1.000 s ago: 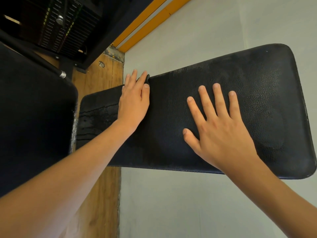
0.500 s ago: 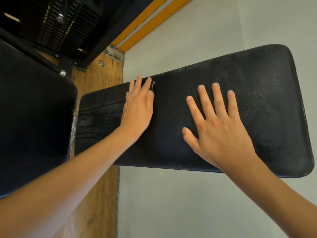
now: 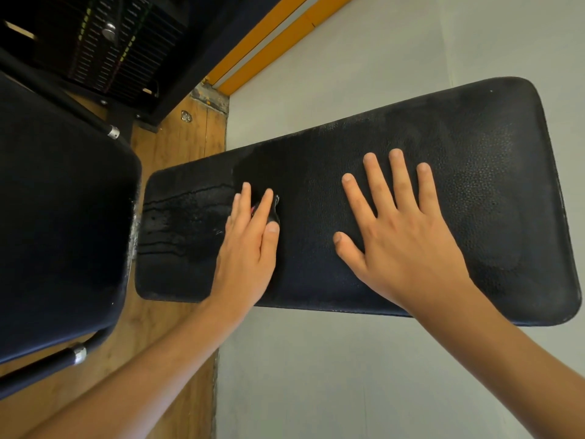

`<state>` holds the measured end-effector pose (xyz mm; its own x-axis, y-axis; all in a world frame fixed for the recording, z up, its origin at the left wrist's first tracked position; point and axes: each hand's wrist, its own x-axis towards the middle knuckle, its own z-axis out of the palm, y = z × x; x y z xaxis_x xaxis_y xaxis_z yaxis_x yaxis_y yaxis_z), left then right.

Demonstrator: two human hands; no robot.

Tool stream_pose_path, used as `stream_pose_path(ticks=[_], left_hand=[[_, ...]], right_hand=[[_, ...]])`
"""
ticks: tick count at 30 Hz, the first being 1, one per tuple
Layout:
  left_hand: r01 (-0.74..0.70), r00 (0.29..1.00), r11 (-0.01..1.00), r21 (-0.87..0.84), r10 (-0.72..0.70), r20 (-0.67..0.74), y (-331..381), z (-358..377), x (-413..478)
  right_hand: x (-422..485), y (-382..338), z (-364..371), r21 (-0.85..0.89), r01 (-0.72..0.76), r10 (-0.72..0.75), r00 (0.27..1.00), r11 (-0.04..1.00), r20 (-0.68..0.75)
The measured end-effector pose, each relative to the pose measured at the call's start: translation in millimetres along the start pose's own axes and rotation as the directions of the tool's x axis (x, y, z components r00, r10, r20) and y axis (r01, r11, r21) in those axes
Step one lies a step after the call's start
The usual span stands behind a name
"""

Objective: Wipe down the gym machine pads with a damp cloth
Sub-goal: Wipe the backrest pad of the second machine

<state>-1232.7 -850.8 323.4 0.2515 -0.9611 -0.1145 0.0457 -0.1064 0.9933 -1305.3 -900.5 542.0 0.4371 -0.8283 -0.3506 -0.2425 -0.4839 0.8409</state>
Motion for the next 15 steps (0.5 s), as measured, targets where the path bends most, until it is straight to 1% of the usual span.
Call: stream_pose_path(ticks=[6, 10, 15], left_hand=[[-0.047, 0.999, 0.999, 0.017, 0.047, -0.005, 2, -5, 32], [-0.028, 0.999, 0.999, -0.016, 0.028, -0.025, 5, -10, 56], [-0.031, 0.999, 1.0, -0.007, 0.031, -0.012, 3, -7, 33]], right_hand=[[3, -1, 0, -0.007, -0.003, 0.003, 1.0, 1.0, -0.004], [3, -2, 0, -0.003, 0.001, -0.001, 1.0, 1.0, 0.003], [1, -1, 1, -0.006, -0.003, 0.003, 1.0, 1.0, -0.006]])
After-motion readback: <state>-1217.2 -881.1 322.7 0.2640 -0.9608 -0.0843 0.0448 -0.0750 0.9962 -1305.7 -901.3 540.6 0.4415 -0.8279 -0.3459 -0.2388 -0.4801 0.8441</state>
